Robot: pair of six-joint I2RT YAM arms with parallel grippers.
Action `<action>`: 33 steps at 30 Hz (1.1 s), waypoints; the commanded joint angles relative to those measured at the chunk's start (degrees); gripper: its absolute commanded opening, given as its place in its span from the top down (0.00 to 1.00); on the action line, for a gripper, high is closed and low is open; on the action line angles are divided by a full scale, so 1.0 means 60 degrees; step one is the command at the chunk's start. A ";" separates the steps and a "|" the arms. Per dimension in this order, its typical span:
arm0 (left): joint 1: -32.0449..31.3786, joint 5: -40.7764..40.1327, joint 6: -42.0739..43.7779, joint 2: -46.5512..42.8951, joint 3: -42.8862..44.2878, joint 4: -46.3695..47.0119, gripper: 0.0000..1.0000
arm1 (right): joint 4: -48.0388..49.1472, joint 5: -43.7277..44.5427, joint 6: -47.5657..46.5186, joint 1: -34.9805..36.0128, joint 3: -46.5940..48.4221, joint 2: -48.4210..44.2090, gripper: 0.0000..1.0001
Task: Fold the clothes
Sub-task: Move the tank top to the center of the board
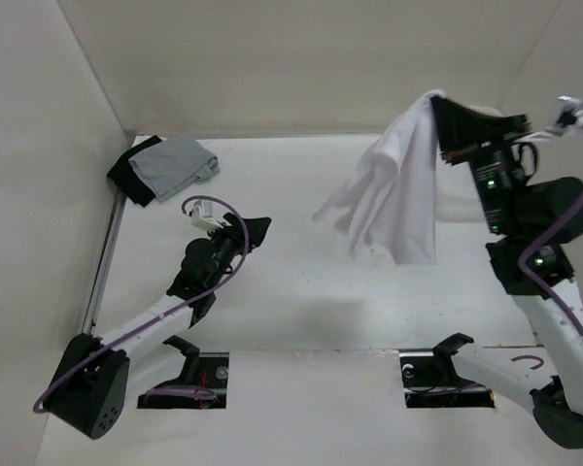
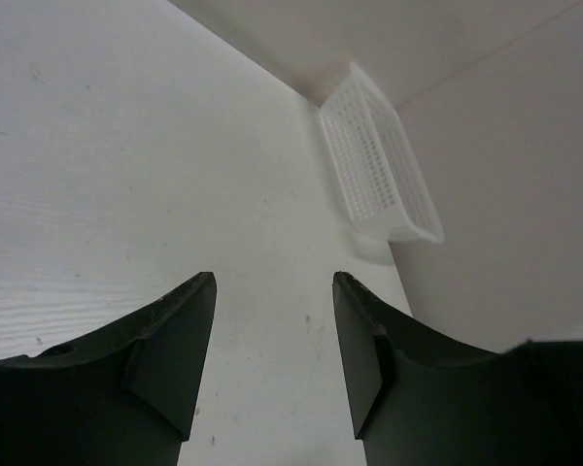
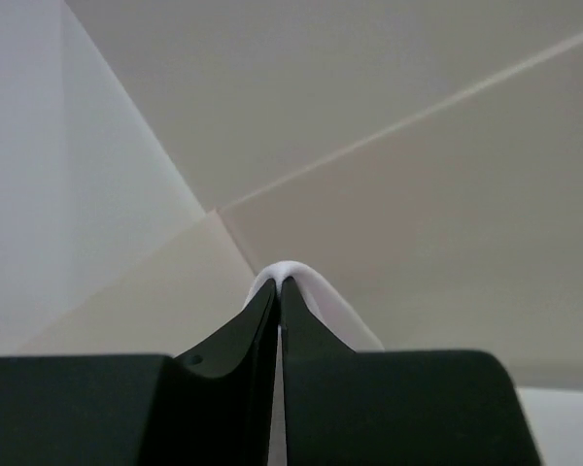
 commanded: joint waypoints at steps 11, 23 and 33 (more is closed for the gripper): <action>0.0921 0.0542 0.0893 -0.1312 -0.0239 -0.3484 0.50 | 0.1916 -0.0443 0.2357 0.0549 -0.6274 0.2975 0.50; -0.2665 -0.0367 0.1569 -0.1254 0.0214 -0.7058 0.60 | -0.2534 0.0454 0.2267 0.2845 -0.7930 0.1026 0.63; -0.5114 0.0102 0.1495 0.0883 0.0654 -0.6475 0.50 | -0.4515 0.1348 0.3454 0.4548 -0.8429 0.0175 0.47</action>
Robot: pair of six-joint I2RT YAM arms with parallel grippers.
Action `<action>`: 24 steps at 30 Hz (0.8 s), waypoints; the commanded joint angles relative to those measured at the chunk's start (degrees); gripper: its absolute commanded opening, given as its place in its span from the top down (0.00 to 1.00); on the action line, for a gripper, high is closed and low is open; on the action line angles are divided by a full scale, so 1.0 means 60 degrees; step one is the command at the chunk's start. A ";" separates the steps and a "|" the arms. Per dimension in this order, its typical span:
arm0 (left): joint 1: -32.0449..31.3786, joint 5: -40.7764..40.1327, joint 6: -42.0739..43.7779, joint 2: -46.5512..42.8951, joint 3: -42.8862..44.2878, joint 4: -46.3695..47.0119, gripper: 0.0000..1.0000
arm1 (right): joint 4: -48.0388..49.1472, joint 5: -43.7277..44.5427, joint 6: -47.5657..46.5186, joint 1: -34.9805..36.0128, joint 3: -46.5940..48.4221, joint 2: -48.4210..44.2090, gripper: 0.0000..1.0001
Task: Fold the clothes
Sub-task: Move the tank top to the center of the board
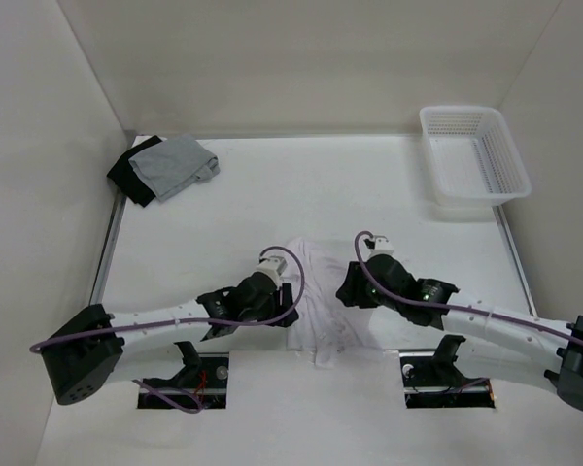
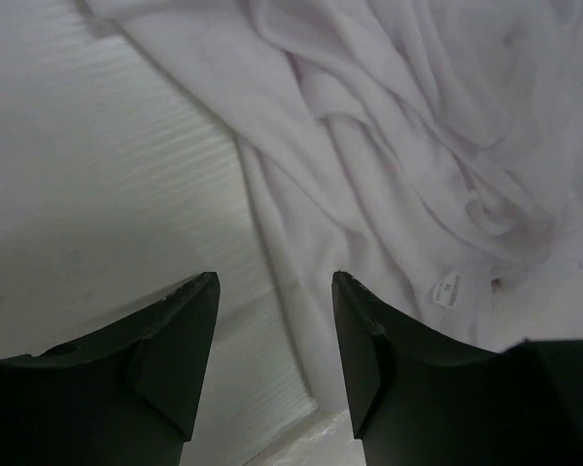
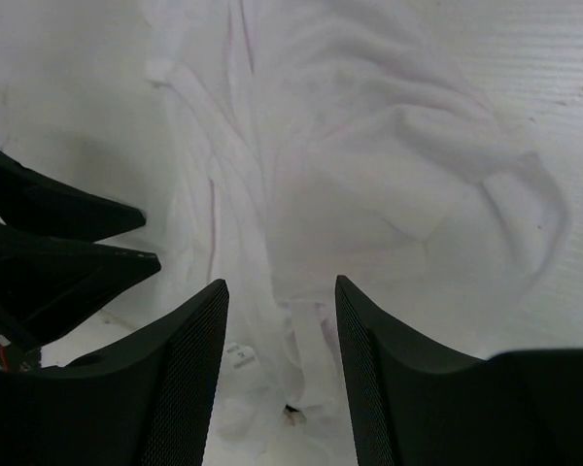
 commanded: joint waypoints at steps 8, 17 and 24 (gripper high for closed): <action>-0.1073 0.0329 0.0301 0.1810 0.0795 0.1096 0.83 | 0.0026 0.0188 0.0442 0.1082 0.0301 0.1229 0.48; 0.0419 -0.0271 0.0301 0.0436 0.0648 0.0936 0.97 | 0.1110 0.0743 0.0017 0.0804 0.0740 0.2359 0.57; 0.2325 -0.0111 0.0549 0.0242 0.1131 0.1301 0.98 | 0.2266 0.0656 -0.0012 0.0248 0.0579 0.2929 0.48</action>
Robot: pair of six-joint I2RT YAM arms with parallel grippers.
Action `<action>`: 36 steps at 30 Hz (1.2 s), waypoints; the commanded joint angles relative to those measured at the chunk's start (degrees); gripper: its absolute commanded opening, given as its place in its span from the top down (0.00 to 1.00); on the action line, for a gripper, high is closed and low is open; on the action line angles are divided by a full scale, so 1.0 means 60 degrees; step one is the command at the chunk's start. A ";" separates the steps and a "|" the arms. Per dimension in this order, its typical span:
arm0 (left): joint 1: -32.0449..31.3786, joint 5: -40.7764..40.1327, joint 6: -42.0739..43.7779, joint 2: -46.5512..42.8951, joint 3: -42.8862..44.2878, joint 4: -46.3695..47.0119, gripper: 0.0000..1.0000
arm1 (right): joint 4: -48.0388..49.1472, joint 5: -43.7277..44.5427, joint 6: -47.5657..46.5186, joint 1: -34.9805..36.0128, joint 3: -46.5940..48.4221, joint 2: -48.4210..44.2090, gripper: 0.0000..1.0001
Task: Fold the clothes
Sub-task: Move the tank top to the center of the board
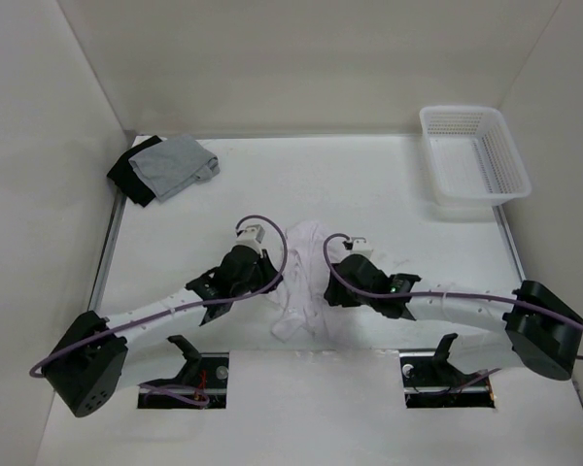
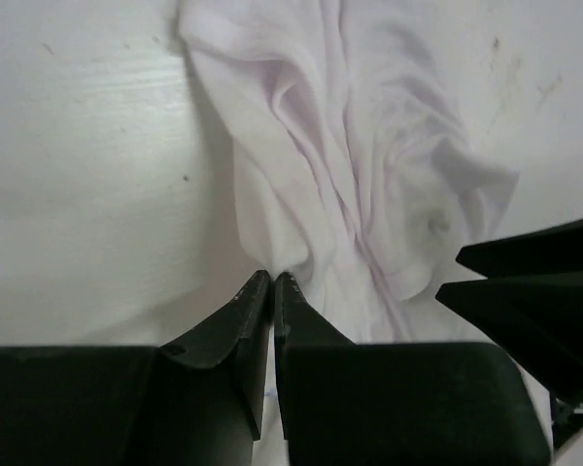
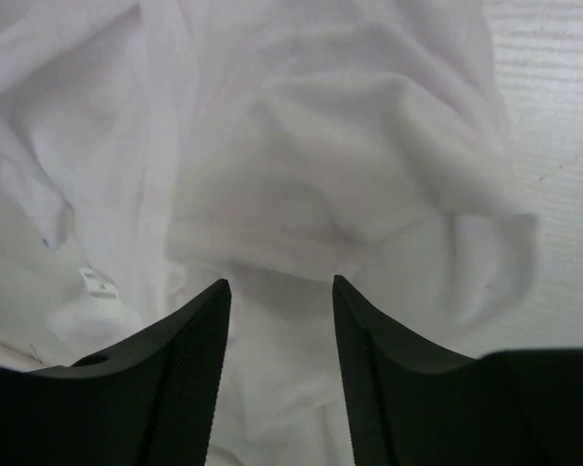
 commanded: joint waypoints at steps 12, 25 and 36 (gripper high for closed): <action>0.0992 -0.0013 0.0354 0.0606 0.0553 0.0994 0.98 | 0.1521 -0.0216 -0.0320 -0.0421 0.0764 0.1139 0.47; 0.1168 0.0046 0.0427 0.0621 0.0553 0.1214 0.97 | 0.0611 0.0574 0.1012 -0.0362 0.0692 0.1330 0.65; 0.1212 0.0164 0.0442 0.0929 0.0524 0.1507 0.97 | 0.1184 -0.0042 0.1159 -0.0538 0.0472 0.1711 0.63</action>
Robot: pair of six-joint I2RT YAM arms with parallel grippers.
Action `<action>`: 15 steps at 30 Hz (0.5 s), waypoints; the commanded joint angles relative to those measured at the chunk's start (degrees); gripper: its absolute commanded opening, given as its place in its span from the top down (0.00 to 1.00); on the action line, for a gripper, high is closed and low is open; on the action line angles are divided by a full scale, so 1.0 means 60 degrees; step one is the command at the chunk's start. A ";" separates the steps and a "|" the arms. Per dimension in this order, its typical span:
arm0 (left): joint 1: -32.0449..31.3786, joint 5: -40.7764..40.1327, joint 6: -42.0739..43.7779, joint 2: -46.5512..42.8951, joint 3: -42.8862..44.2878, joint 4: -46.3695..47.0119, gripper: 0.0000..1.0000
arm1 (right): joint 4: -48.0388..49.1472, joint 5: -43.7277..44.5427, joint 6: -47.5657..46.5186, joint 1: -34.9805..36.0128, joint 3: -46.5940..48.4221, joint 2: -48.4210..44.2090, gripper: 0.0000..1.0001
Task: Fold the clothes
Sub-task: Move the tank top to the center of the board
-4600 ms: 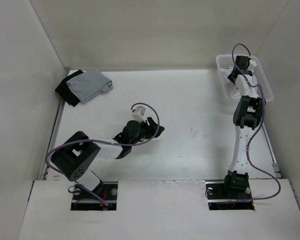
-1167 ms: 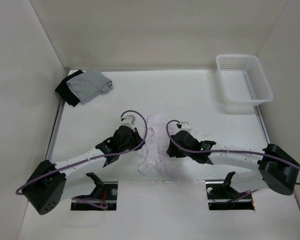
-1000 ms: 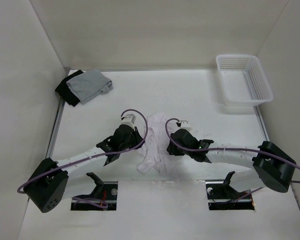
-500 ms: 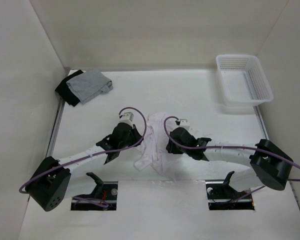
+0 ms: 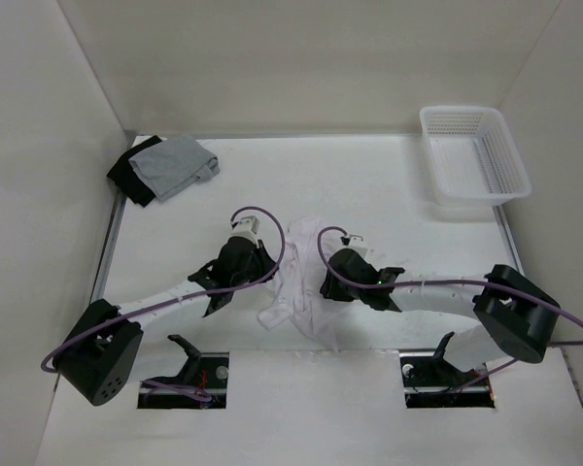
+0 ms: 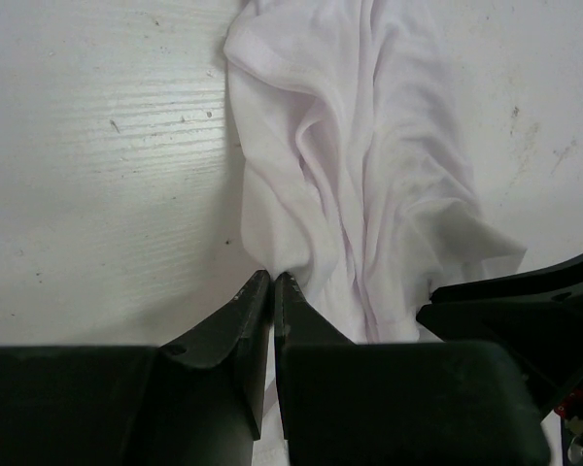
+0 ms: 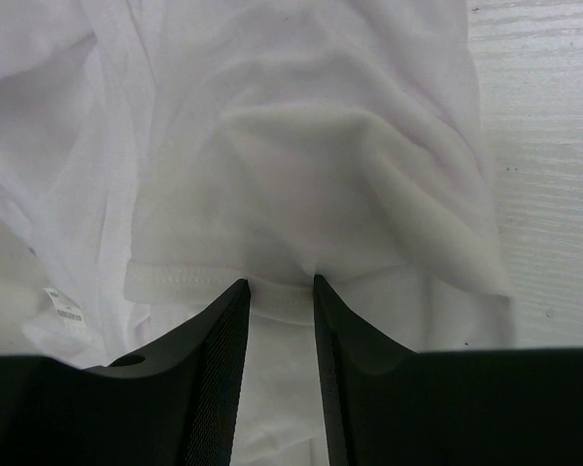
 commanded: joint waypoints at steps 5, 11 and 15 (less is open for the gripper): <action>0.0098 0.0069 0.0103 -0.0055 0.0291 0.0527 0.97 | 0.0097 0.0610 0.0491 -0.0050 -0.0456 -0.0481 0.59; 0.0098 0.0069 0.0102 -0.0025 0.0291 0.0527 0.97 | 0.0096 0.0523 0.0550 0.0009 -0.0369 -0.0102 0.63; 0.0156 0.0069 0.0088 -0.0026 0.0246 0.0571 0.97 | 0.0214 0.0376 0.0550 0.0126 -0.0222 0.0104 0.74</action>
